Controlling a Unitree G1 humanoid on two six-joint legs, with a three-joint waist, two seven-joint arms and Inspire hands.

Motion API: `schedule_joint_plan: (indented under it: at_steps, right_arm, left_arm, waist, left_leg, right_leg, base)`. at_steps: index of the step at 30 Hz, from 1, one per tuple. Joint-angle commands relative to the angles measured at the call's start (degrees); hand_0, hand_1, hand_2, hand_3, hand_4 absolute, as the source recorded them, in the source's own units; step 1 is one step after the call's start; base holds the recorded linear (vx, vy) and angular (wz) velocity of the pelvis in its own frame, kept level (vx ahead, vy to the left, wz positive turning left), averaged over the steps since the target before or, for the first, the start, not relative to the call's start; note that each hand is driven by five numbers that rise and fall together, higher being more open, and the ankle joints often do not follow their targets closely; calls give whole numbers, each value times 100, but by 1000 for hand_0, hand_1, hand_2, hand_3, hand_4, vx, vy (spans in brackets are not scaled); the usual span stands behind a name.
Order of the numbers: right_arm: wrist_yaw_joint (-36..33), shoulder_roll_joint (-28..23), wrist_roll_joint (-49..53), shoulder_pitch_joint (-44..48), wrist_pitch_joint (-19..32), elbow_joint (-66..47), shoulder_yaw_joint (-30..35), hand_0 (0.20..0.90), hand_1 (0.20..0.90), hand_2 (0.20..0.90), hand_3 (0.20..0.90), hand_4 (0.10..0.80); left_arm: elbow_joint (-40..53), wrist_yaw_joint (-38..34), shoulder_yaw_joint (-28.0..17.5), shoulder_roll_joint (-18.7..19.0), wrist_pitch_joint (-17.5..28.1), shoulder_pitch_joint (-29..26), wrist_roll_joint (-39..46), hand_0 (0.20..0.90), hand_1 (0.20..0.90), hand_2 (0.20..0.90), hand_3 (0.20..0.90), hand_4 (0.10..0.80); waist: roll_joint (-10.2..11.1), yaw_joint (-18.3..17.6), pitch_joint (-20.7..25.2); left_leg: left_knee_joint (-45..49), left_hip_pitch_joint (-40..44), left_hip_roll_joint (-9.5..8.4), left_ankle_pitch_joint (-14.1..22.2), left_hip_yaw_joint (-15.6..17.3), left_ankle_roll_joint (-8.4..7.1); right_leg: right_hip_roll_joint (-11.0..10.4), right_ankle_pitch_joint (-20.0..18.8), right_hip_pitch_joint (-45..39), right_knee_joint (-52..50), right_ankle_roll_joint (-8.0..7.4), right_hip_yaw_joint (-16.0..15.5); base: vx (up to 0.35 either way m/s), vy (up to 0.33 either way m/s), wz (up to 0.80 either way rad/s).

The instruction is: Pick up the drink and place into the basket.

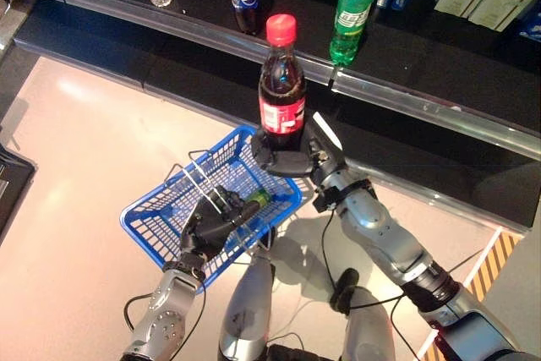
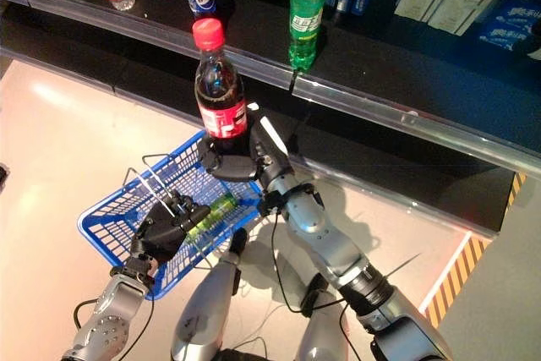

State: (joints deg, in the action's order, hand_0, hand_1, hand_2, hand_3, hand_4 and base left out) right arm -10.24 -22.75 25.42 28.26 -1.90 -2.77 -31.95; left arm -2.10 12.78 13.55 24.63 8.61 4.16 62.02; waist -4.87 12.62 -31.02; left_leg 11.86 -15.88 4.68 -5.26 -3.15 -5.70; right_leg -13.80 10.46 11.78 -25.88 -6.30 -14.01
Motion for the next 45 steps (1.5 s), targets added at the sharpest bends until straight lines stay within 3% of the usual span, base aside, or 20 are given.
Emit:
schedule_joint_plan:
  at_steps: [1, 12, 23, 29, 34, 39, 45]
  right_arm:
    - [-39, 547, 69, 643, 712, -454, 30, 300, 300, 300, 200, 100]
    - [-432, 993, -413, 491, 767, 902, -233, 300, 300, 300, 200, 100]
    - [-752, 1267, -300, 720, 805, 2597, -195, 300, 300, 300, 200, 100]
    - [-583, 1432, -115, 841, 610, 3045, -377, 300, 300, 300, 200, 100]
    - [-123, 1607, 729, 830, 213, 3411, -590, 300, 300, 300, 200, 100]
    - [787, 1836, 1951, 746, -95, 3781, -793, 300, 300, 300, 200, 100]
    - [1665, 2079, 3668, 677, -198, 4355, -407, 300, 300, 300, 200, 100]
  left_arm:
    - [2223, 1331, -31, 249, 861, -764, -41, 300, 300, 300, 200, 100]
    - [2717, 2781, -311, 264, 583, -851, 1287, 300, 300, 300, 200, 100]
    - [2908, 3629, -332, 226, -243, -1004, 1373, 300, 300, 300, 200, 100]
    - [3076, 3891, -126, 341, -337, -1297, 1276, 300, 300, 300, 200, 100]
    - [3131, 3808, -16, 339, -414, -1495, 1206, 300, 300, 300, 200, 100]
    - [3130, 3841, 21, 423, -471, -1464, 1205, 300, 300, 300, 200, 100]
    - [3069, 4083, -43, 577, -421, -1289, 1372, 300, 300, 300, 200, 100]
  waist:
    - [94, 9, 650]
    - [47, 271, 606]
    - [-12, 564, 569]
    - [-45, 579, 528]
    - [-55, 606, 476]
    - [-65, 725, 407]
    - [-123, 831, 382]
  left_leg:
    - [648, 29, -82, 258, -172, 171]
    - [611, -16, -185, 271, -358, 131]
    - [642, -110, -322, 309, -567, 120]
    - [622, -161, -363, 311, -614, 124]
    - [587, -195, -413, 313, -642, 138]
    - [553, -245, -463, 281, -709, 156]
    - [530, -289, -499, 259, -728, 186]
  right_leg:
    - [54, -566, -580, 643, 450, -251]
    - [-74, -585, -652, 694, 386, -479]
    - [-169, -584, -716, 689, 331, -670]
    - [-181, -597, -644, 644, 316, -652]
    - [-213, -611, -593, 624, 293, -642]
    - [-240, -666, -574, 660, 256, -709]
    - [-263, -700, -569, 683, 233, -781]
  base:
    - [5, -25, 14]
    - [11, -29, 13]
    - [26, -32, 16]
    - [13, 5, 8]
    - [9, 3, 5]
    - [3, -40, 5]
    - [-8, -10, 4]
